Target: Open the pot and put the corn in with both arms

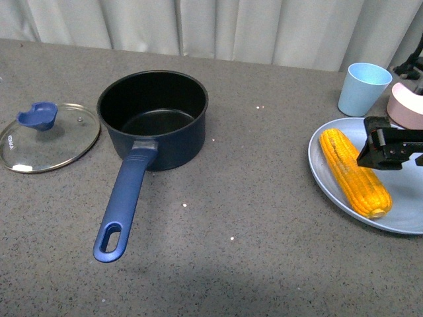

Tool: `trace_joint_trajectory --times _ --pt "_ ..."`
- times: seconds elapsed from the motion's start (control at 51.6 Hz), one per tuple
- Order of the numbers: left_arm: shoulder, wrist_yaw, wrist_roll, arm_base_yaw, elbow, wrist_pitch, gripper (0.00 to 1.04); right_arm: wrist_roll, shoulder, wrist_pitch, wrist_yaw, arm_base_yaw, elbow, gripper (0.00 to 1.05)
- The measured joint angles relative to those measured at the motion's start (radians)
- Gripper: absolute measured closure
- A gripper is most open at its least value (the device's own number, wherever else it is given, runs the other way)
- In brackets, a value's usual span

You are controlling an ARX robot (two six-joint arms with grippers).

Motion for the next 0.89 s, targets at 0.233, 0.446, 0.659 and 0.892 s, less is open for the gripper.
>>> trace_joint_trajectory --times 0.233,0.446,0.659,0.892 --pt "0.0 0.0 0.0 0.0 0.0 0.0 0.06 -0.007 0.097 -0.011 -0.007 0.01 0.06 0.09" --pt "0.0 0.0 0.0 0.0 0.0 0.0 0.06 -0.008 0.158 -0.011 -0.007 0.01 0.089 0.09" --pt "0.0 0.0 0.0 0.0 0.0 0.0 0.06 -0.007 0.184 -0.016 -0.003 0.011 0.111 0.23" --pt "0.0 0.0 0.0 0.0 0.0 0.0 0.06 -0.007 0.189 -0.021 -0.001 0.018 0.125 0.59"
